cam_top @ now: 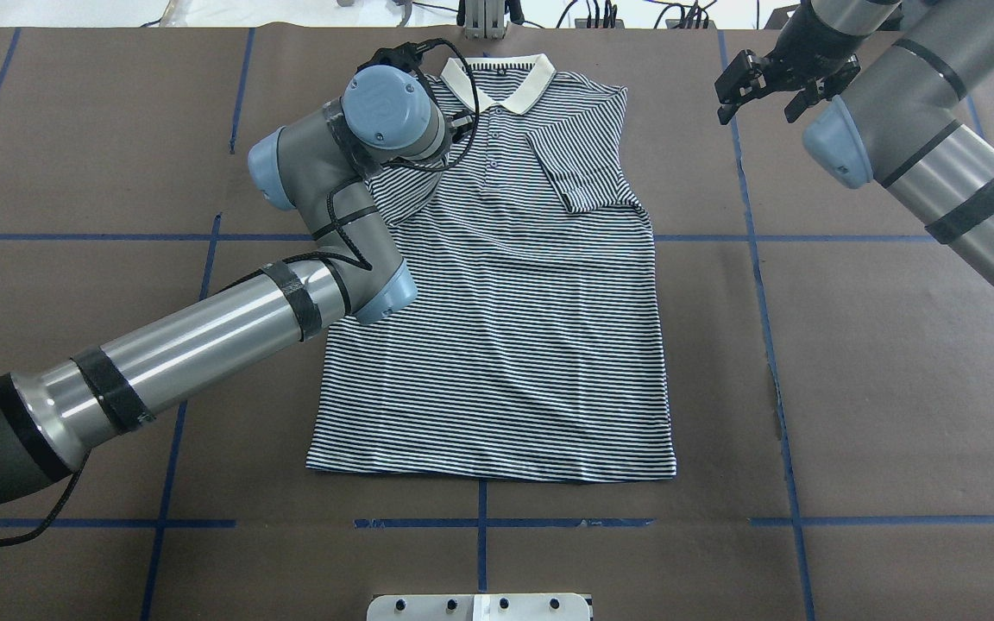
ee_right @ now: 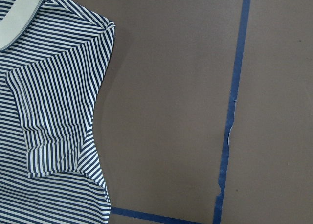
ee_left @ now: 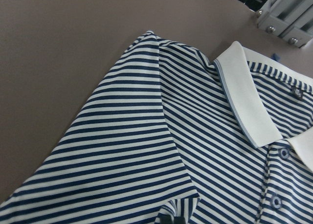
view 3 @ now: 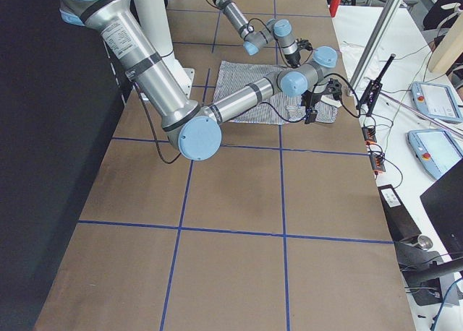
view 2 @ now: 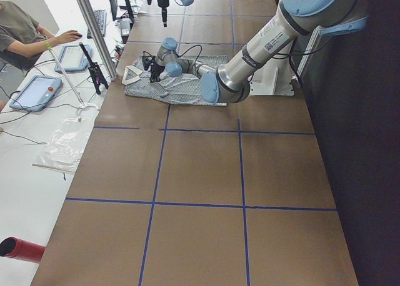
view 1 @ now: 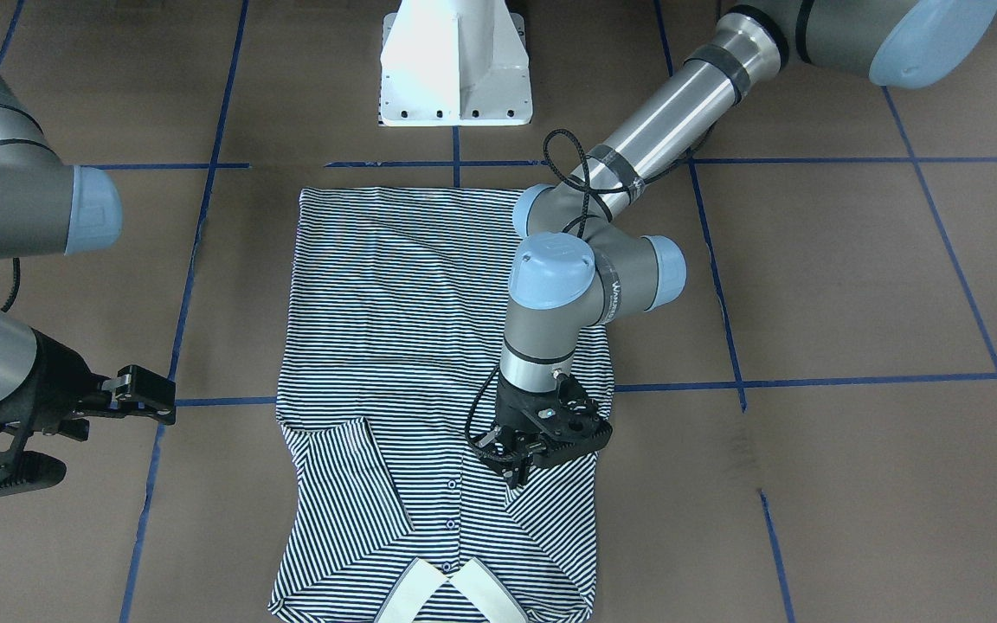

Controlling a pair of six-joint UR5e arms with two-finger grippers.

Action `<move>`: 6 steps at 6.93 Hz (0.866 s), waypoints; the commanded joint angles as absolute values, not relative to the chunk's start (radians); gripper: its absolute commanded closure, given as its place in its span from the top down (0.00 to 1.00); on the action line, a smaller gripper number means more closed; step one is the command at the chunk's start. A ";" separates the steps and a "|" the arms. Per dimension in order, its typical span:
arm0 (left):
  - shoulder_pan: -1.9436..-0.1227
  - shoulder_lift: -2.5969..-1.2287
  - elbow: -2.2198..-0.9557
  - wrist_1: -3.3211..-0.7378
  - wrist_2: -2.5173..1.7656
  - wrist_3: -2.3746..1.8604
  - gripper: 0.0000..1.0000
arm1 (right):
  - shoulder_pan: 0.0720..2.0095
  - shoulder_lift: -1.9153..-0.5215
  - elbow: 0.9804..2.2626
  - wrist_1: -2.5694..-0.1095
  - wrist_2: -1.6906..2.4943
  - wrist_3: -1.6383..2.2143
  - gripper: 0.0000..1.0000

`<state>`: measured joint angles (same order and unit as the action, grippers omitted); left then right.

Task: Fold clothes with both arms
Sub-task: 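Grasp the sleeve nearest the left gripper and fold it inward onto the shirt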

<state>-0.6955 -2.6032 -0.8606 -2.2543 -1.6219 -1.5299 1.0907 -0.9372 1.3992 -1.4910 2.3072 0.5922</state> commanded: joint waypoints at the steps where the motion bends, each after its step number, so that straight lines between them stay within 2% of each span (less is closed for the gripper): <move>1: -0.713 -2.603 -0.861 -2.320 -1.649 -1.525 1.00 | 1.091 -0.937 1.399 -1.491 2.307 0.592 1.00; 3: -0.744 -2.574 -0.947 -2.294 -1.846 -1.496 1.00 | 1.095 -0.949 1.413 -1.470 2.309 0.603 1.00; 4: -0.747 -2.489 -1.107 -2.185 -1.909 -1.429 1.00 | 1.091 -1.003 1.469 -1.468 2.312 0.633 1.00; 5: -0.752 -2.377 -1.340 -1.976 -1.937 -1.293 1.00 | 1.054 -1.105 1.594 -1.468 2.309 0.681 1.00; 6: -0.752 -2.241 -1.564 -1.877 -1.937 -1.217 1.00 | 1.001 -1.220 1.730 -1.435 2.278 0.809 1.00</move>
